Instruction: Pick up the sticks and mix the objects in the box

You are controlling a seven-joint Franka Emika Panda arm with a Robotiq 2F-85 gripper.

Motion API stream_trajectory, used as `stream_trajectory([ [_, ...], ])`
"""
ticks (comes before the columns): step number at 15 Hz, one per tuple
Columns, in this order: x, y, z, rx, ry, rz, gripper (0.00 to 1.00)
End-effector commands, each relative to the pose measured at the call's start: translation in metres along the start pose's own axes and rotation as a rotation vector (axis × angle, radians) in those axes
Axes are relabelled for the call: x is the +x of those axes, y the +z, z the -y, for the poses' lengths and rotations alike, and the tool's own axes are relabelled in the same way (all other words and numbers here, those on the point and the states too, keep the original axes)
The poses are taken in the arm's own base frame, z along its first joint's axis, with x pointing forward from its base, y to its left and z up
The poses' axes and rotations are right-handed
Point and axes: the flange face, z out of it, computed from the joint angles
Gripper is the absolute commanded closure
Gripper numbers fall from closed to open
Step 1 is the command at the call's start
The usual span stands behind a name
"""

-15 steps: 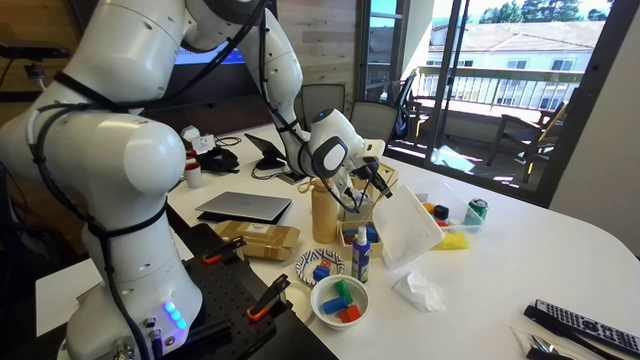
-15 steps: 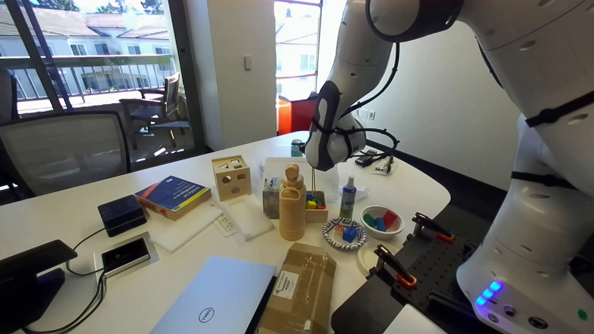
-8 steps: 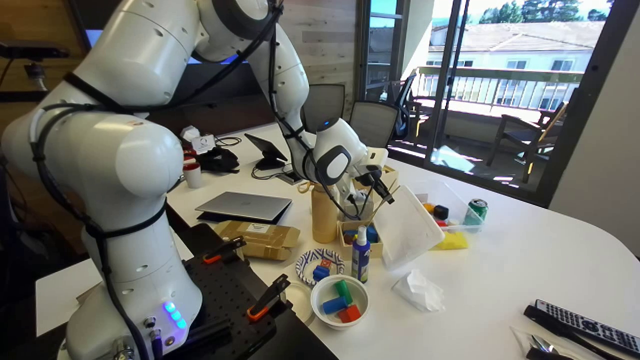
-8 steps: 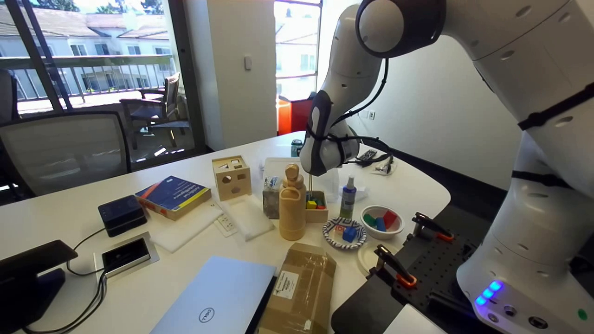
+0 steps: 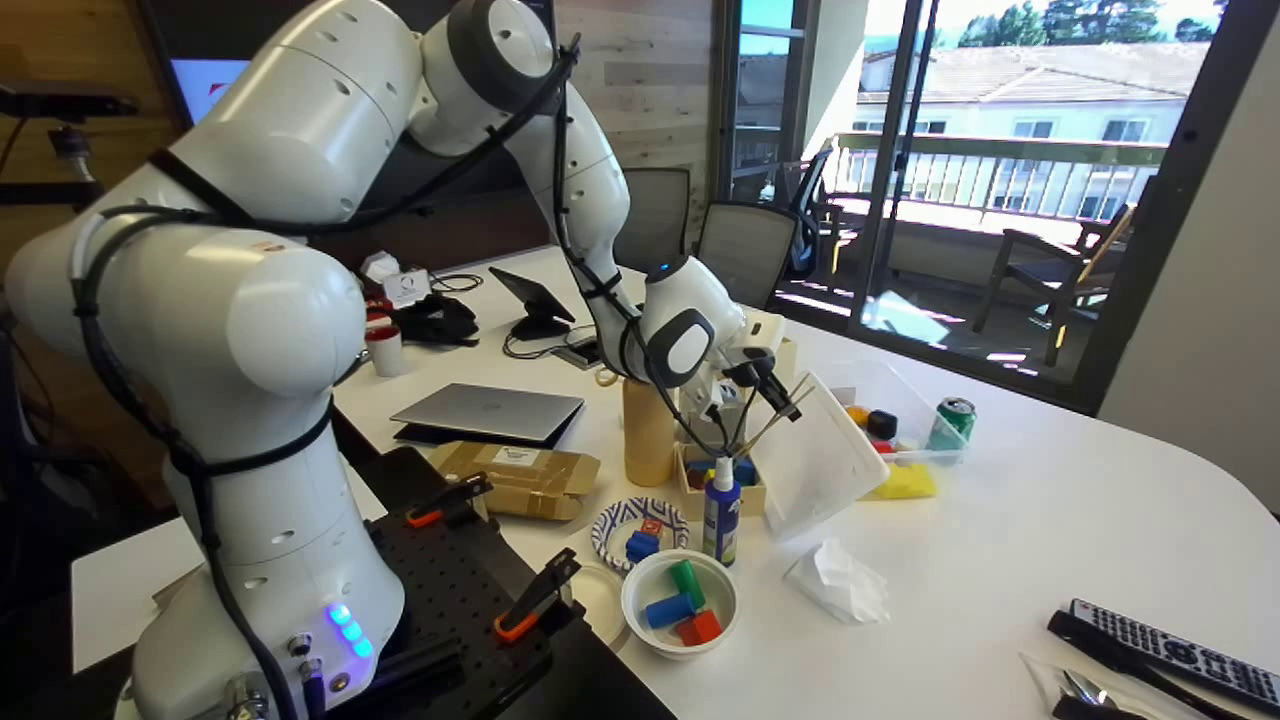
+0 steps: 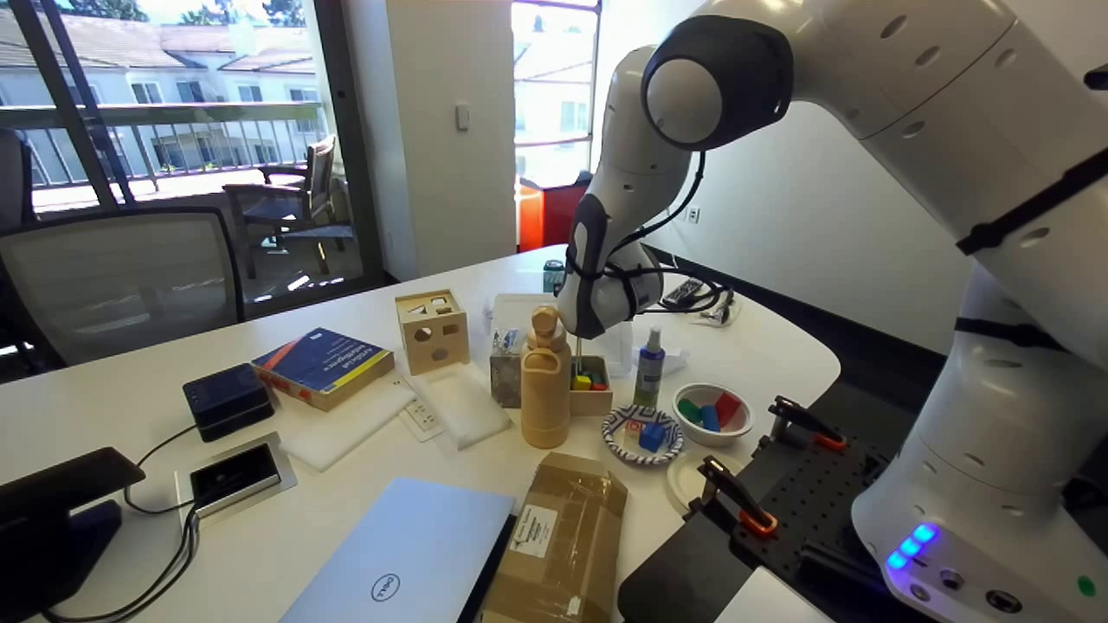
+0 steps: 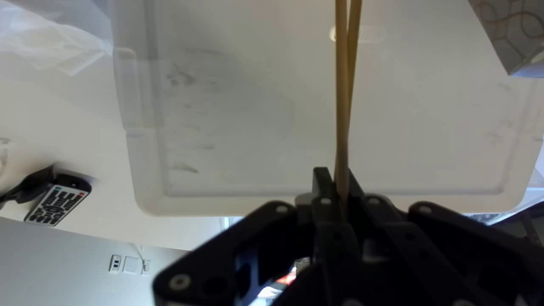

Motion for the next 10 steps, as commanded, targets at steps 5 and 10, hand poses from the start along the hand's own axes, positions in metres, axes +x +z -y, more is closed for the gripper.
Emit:
stream_trajectory([
  [5,-0.014,0.016,-0.035,-0.044,0.02,0.059,0.98],
  [10,0.006,0.021,-0.031,-0.075,0.162,-0.024,0.98],
])
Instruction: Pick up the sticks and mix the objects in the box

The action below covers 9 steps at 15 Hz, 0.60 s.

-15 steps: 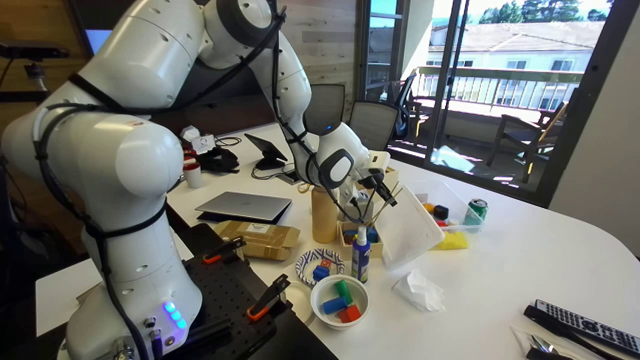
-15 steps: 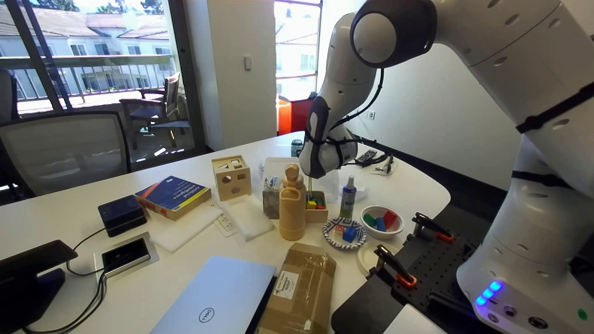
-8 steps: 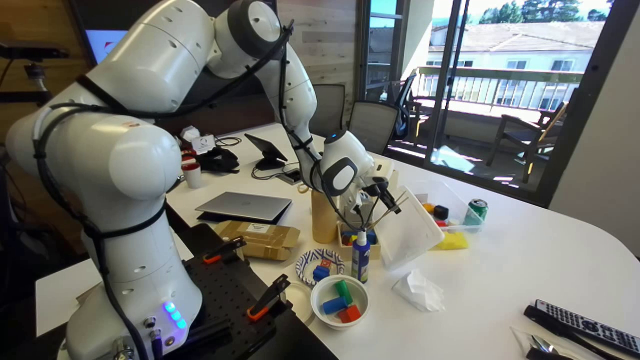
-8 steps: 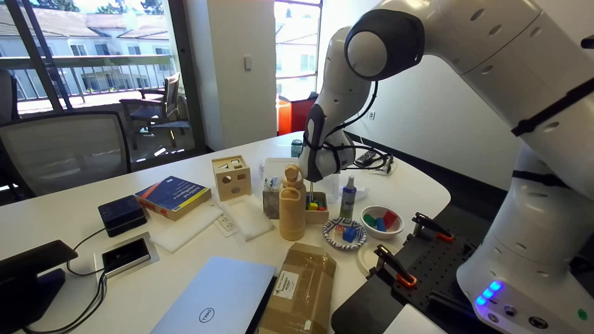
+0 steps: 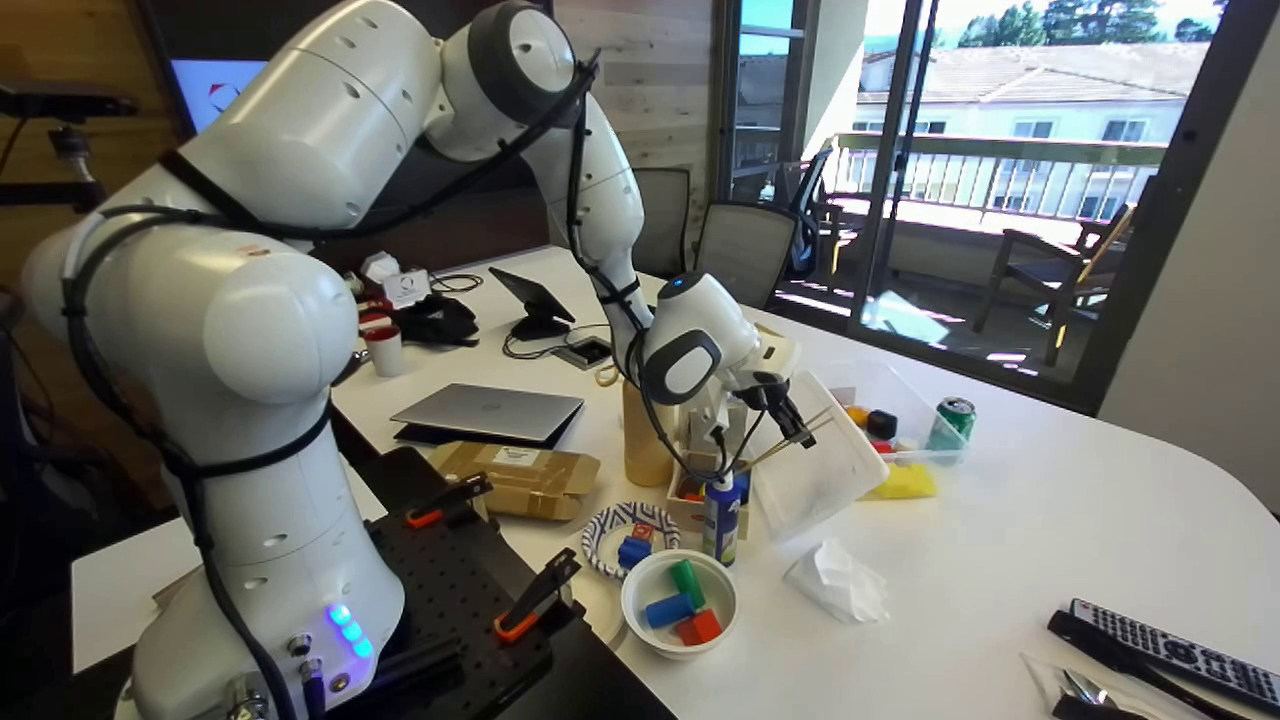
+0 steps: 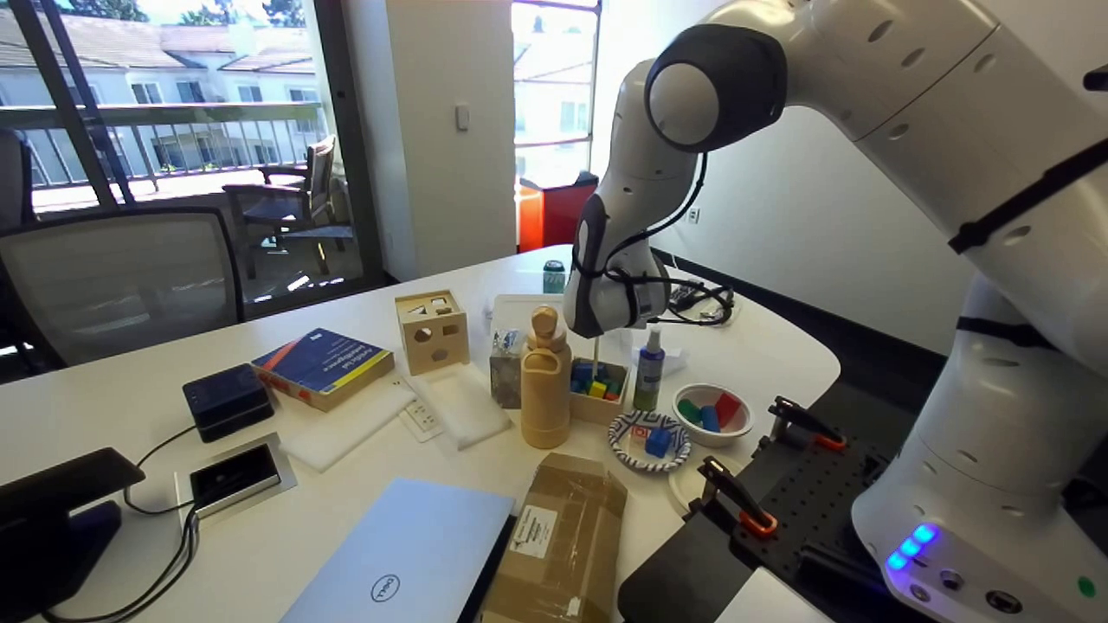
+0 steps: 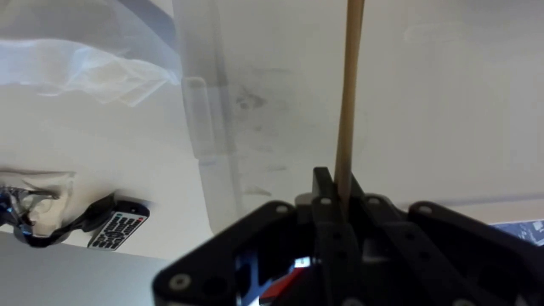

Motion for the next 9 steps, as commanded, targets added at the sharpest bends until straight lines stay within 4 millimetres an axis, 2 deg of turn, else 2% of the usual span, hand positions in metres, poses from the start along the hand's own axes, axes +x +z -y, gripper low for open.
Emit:
stream_trajectory([
  [1,0.009,0.003,0.012,0.001,0.069,-0.055,0.98],
  [4,-0.001,0.005,0.018,0.007,0.071,-0.043,0.98],
  [7,-0.015,0.007,0.011,-0.006,0.038,-0.013,0.98],
  [9,-0.012,0.004,0.005,-0.02,0.035,-0.01,0.98],
])
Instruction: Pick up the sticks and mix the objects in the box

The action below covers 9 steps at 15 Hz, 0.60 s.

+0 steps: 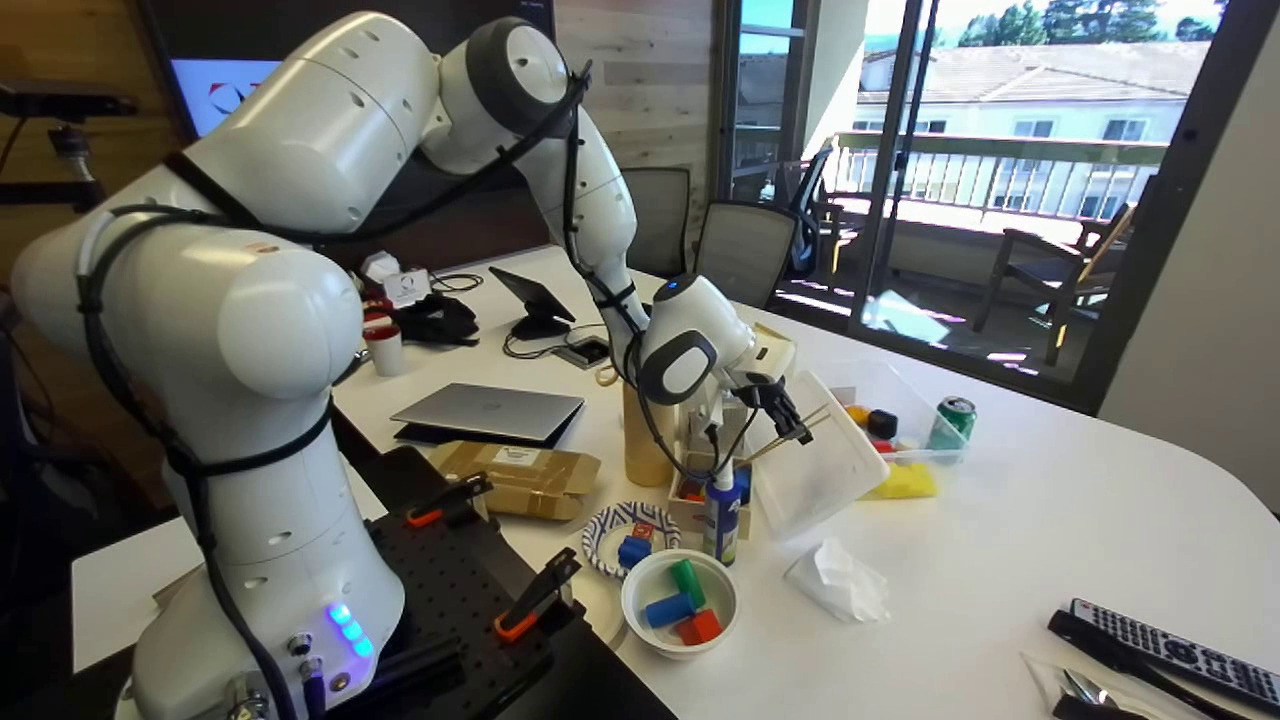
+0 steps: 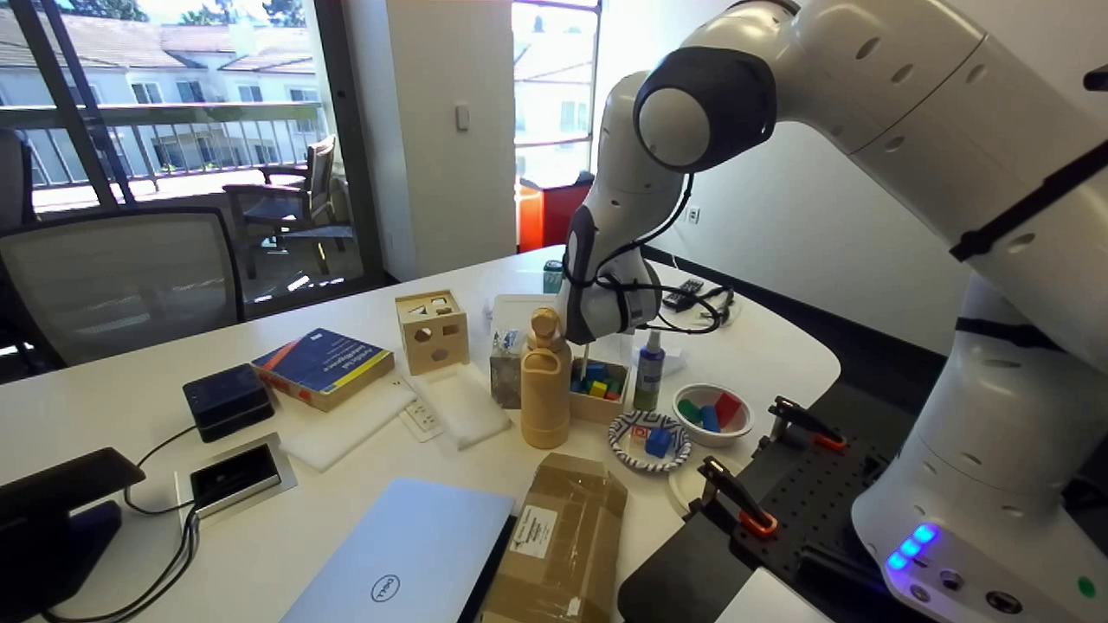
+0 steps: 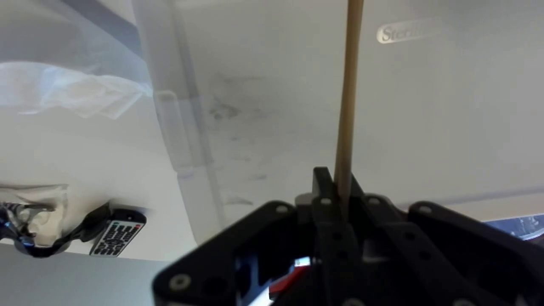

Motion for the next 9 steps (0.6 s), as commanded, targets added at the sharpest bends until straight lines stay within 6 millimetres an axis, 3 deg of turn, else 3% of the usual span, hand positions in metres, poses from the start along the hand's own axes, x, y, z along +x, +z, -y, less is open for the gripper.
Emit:
stream_trajectory([
  [1,-0.003,0.0,-0.013,-0.029,-0.022,0.007,0.98],
  [6,-0.002,-0.003,-0.034,-0.079,0.009,-0.003,0.98],
  [9,0.01,-0.003,-0.04,-0.104,0.075,-0.058,0.98],
])
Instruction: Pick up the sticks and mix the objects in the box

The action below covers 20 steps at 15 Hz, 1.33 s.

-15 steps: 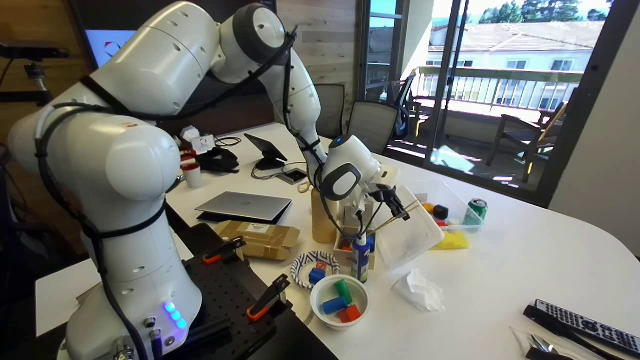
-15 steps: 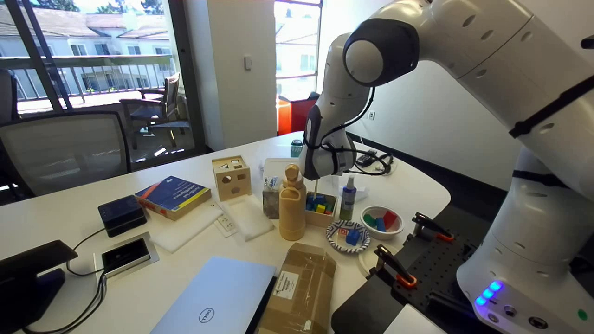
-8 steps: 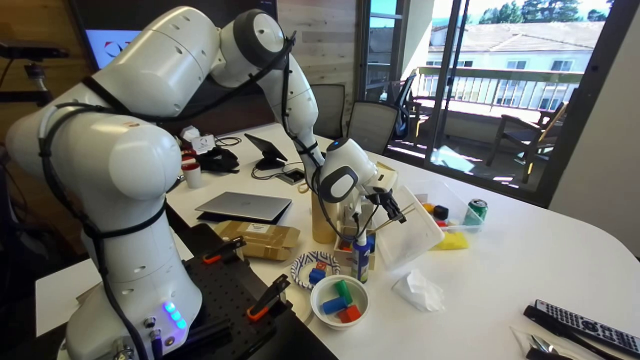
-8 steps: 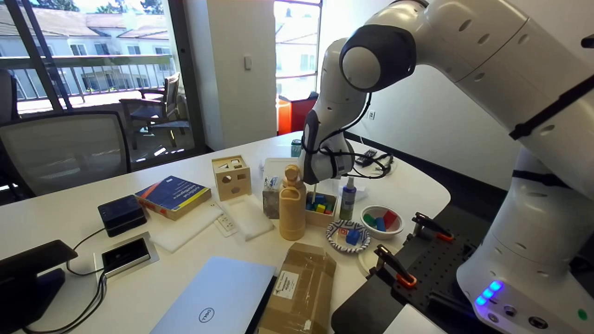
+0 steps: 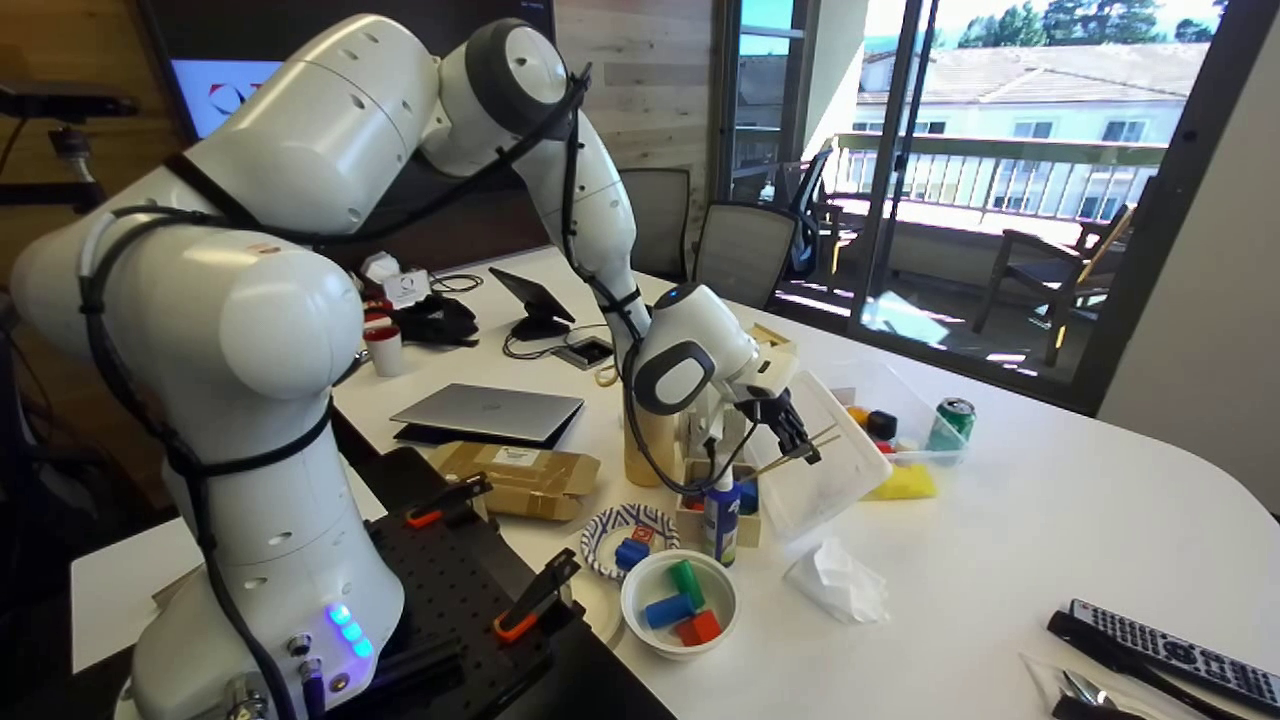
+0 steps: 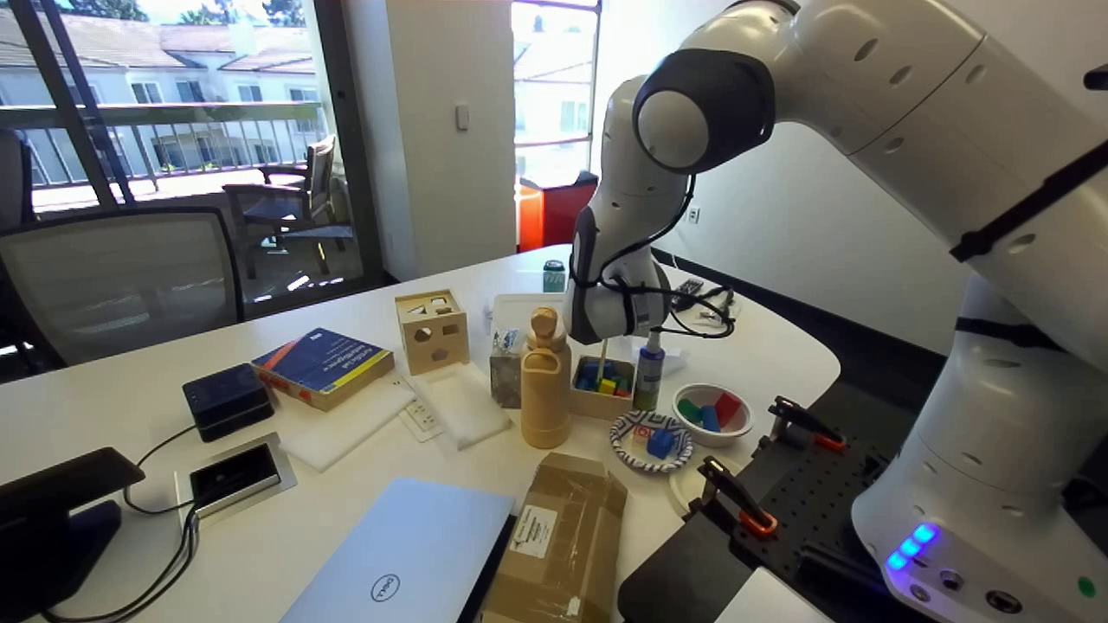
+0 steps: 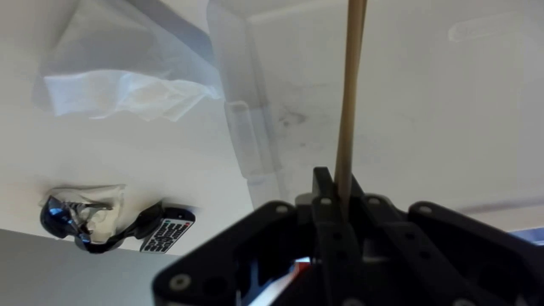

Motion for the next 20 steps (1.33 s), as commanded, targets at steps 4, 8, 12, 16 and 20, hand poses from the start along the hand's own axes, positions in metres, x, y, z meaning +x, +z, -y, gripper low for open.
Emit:
stream_trajectory([
  [4,0.017,0.0,-0.004,-0.03,0.084,-0.093,0.98],
  [8,0.001,0.004,-0.004,-0.014,0.057,-0.022,0.98],
  [12,-0.011,0.01,-0.02,-0.043,0.029,0.003,0.98],
  [16,-0.005,0.013,-0.032,-0.086,0.052,-0.05,0.98],
  [20,-0.002,0.017,-0.02,-0.068,0.104,-0.084,0.98],
])
